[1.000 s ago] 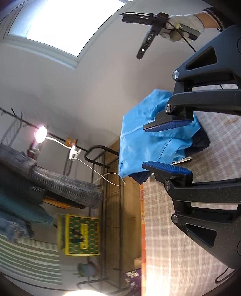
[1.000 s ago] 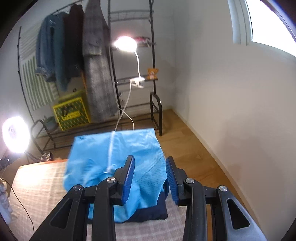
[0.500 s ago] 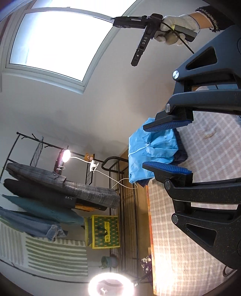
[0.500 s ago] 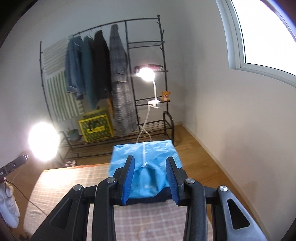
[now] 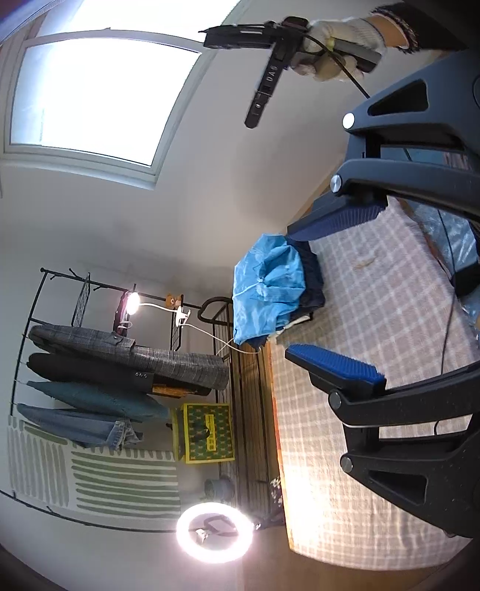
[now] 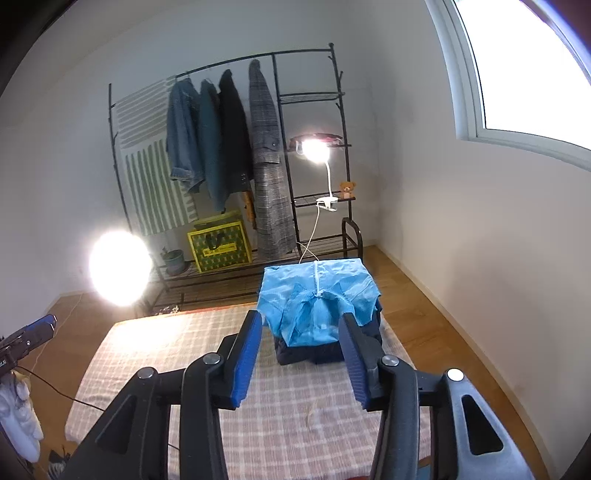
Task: Fold large clothes
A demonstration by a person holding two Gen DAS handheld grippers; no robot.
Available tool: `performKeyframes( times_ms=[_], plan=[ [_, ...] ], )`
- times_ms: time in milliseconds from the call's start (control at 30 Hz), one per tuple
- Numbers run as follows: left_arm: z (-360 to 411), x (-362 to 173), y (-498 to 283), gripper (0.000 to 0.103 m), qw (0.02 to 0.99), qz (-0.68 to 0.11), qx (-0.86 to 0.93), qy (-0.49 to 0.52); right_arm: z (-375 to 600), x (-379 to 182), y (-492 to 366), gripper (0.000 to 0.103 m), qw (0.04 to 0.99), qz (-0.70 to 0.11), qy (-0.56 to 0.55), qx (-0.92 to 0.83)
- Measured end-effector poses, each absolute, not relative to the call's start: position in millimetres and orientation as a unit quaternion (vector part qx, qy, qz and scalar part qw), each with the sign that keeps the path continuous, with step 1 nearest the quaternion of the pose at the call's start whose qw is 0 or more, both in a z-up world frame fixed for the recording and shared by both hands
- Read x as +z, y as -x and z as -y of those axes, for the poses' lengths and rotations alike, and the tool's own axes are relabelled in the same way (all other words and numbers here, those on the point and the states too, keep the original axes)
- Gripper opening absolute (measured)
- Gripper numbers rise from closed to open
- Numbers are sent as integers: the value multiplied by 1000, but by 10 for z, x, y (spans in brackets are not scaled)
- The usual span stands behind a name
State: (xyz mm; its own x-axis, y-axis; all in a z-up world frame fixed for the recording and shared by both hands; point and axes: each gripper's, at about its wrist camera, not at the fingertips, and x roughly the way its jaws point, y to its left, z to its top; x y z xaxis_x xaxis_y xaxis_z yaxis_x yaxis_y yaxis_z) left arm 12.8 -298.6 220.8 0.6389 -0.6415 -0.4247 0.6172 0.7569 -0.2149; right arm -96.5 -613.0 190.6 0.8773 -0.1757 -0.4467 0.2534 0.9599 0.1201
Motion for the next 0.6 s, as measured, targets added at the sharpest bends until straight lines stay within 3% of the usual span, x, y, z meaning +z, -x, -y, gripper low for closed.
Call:
performKeyframes(
  times_ms=[467,600],
  plan=[
    [2793,2328,468,70,924,-179,-338,-16,5891,1997,1608,55,974,-179,-74,-116],
    [2731,2459,667,76,928,-158,-336,-21,5784,2088,1787,59,976,-173,-67,-117]
  ],
)
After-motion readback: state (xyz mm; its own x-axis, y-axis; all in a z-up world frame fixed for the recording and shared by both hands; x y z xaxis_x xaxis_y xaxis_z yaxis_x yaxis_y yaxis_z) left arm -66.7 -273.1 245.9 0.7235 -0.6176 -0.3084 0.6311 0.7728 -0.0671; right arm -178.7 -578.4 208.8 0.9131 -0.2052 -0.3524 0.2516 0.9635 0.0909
